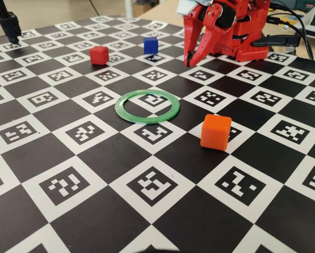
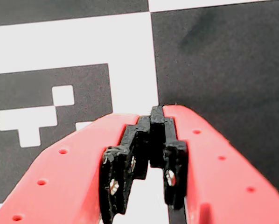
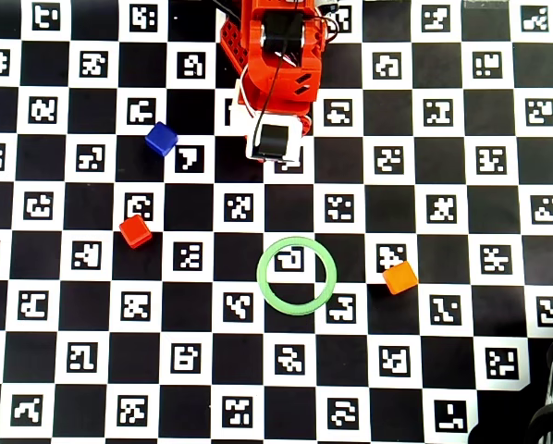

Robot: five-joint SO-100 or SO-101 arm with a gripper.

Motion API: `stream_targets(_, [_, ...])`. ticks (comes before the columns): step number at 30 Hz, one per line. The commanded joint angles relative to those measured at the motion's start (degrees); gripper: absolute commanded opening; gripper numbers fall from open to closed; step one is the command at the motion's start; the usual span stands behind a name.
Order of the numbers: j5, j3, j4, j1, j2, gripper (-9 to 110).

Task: Grab the red cube then put it in the green circle then put the blue cube on top and finally the orange cube on top

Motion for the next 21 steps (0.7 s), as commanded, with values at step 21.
stream_targets(21, [16.26,-28.56,-0.18,-0.18,-29.09,-6])
